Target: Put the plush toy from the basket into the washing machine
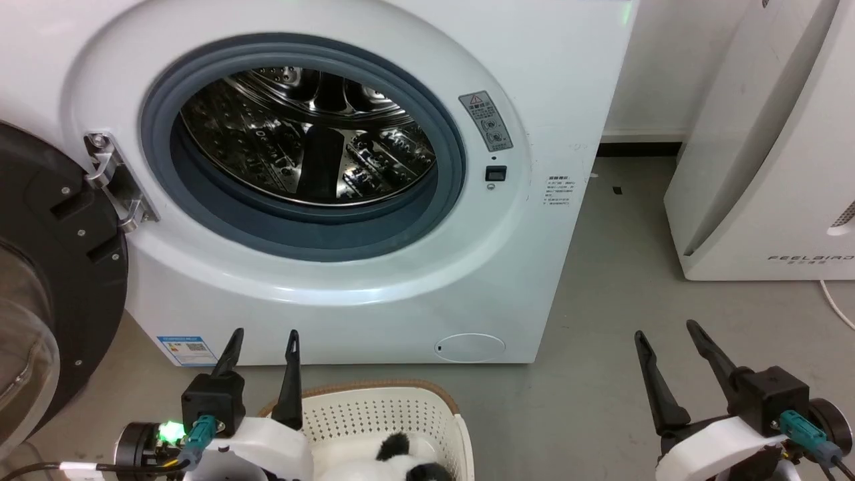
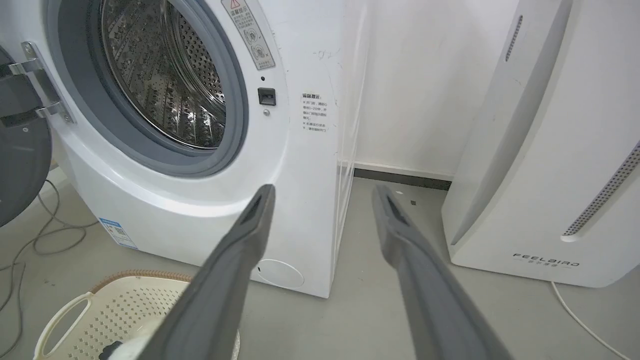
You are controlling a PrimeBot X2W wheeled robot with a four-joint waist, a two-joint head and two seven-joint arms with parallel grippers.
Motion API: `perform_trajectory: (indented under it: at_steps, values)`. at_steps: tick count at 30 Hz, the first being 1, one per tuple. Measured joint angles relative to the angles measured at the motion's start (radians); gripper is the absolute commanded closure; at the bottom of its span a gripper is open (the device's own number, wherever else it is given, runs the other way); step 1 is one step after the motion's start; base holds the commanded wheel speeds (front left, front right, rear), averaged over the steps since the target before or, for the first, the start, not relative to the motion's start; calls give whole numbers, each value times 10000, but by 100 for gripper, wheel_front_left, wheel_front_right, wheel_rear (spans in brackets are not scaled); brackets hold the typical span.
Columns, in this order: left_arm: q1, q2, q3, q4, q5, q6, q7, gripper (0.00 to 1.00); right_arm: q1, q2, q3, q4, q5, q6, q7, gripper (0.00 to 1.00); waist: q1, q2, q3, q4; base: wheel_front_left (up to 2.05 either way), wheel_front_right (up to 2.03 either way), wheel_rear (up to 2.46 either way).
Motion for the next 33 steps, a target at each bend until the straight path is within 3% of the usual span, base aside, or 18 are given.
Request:
perform_trajectory:
  at_steps: [33]
  values:
    - [-945, 29, -522, 2353, -174, -232, -685, 0, -396, 0, 38, -184, 410, 0, -662, 0, 1, 0, 1433, -237, 0, 0, 0]
